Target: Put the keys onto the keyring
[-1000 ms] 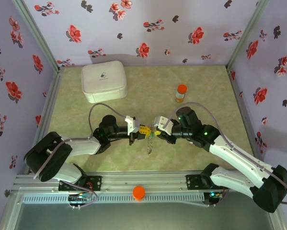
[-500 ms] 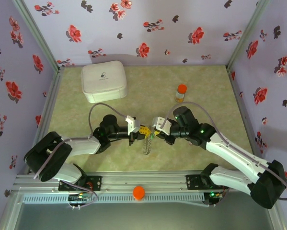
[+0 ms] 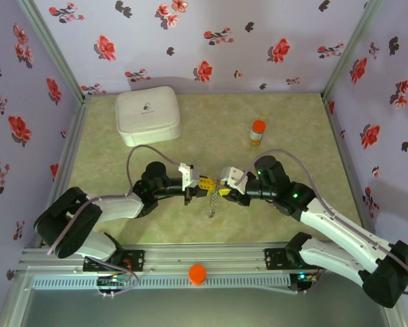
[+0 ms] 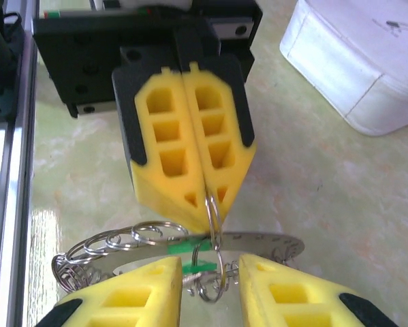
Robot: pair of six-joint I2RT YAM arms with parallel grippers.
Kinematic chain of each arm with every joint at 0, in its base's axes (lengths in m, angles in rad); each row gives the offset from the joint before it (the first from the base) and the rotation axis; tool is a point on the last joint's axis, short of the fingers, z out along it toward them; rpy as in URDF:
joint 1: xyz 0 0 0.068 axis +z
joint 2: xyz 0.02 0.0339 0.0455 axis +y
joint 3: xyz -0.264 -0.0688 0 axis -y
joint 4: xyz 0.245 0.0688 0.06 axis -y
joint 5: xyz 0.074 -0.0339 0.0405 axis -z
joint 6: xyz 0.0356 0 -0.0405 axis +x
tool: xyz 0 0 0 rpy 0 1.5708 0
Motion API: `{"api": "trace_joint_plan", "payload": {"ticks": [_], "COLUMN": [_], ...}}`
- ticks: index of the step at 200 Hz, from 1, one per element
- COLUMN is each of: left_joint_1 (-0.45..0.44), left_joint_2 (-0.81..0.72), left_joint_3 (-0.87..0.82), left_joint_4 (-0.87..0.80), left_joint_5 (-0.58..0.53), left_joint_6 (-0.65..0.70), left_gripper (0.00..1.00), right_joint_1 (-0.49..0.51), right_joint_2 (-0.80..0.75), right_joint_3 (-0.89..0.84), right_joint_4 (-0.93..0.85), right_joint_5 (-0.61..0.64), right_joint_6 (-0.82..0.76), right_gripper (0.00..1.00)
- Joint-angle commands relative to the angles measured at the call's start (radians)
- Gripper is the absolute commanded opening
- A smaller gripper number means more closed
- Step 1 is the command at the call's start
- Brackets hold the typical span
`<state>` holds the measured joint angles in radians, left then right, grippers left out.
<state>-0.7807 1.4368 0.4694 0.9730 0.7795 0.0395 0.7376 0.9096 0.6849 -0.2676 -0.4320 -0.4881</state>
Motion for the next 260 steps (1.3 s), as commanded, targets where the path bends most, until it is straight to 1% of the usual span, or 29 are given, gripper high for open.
{"api": "trace_joint_plan", "payload": {"ticks": [1, 54, 88, 99, 100, 110, 114, 119, 128, 149, 158, 167, 185, 217, 260], "left_joint_1": [-0.006, -0.011, -0.012, -0.012, -0.012, -0.012, -0.012, -0.013, -0.012, -0.02, -0.029, -0.033, -0.042, -0.051, -0.052], "left_joint_2": [-0.018, -0.013, -0.019, -0.022, -0.022, -0.03, -0.036, -0.046, -0.073, -0.127, -0.138, -0.143, -0.144, -0.144, -0.142], "left_joint_3": [0.021, 0.022, 0.02, 0.019, 0.019, 0.011, 0.009, 0.008, 0.017, 0.083, 0.101, 0.108, 0.113, 0.112, 0.095], "left_joint_4": [0.061, 0.072, 0.069, 0.062, 0.062, 0.041, 0.027, -0.005, -0.101, -0.426, -0.506, -0.541, -0.557, -0.537, -0.442], "left_joint_5": [0.021, 0.02, 0.017, -0.002, -0.004, -0.06, -0.09, -0.129, -0.18, -0.215, -0.224, -0.228, -0.227, -0.199, -0.168], "left_joint_6": [0.019, 0.02, 0.02, 0.02, 0.022, 0.033, 0.044, 0.061, 0.107, 0.248, 0.289, 0.306, 0.315, 0.309, 0.265], "left_gripper": [0.0, 0.0, 0.0, 0.0, 0.01, 0.25, 0.31, 0.34, 0.36, 0.37, 0.37, 0.38, 0.37, 0.35, 0.22], "right_joint_1": [0.005, 0.005, 0.003, 0.003, 0.003, 0.003, 0.003, 0.003, 0.006, 0.03, 0.045, 0.054, 0.068, 0.09, 0.123], "right_joint_2": [0.012, 0.038, 0.064, 0.066, 0.065, 0.063, 0.064, 0.064, 0.074, 0.118, 0.136, 0.149, 0.173, 0.209, 0.238], "right_joint_3": [-0.009, -0.008, 0.0, 0.004, 0.005, 0.012, 0.018, 0.026, 0.053, 0.134, 0.165, 0.186, 0.217, 0.257, 0.259], "right_joint_4": [0.06, 0.065, 0.076, 0.075, 0.075, 0.061, 0.049, 0.029, -0.024, -0.186, -0.238, -0.264, -0.286, -0.29, -0.239], "right_joint_5": [-0.035, -0.066, -0.075, -0.073, -0.072, -0.063, -0.059, -0.049, -0.027, 0.054, 0.08, 0.094, 0.109, 0.122, 0.117], "right_joint_6": [0.028, 0.028, 0.021, 0.02, 0.02, 0.017, 0.013, 0.007, -0.012, -0.085, -0.115, -0.131, -0.151, -0.156, -0.124], "right_gripper": [0.28, 0.19, 0.09, 0.06, 0.06, 0.03, 0.02, 0.0, 0.0, 0.0, 0.0, 0.0, 0.0, 0.0, 0.0]}}
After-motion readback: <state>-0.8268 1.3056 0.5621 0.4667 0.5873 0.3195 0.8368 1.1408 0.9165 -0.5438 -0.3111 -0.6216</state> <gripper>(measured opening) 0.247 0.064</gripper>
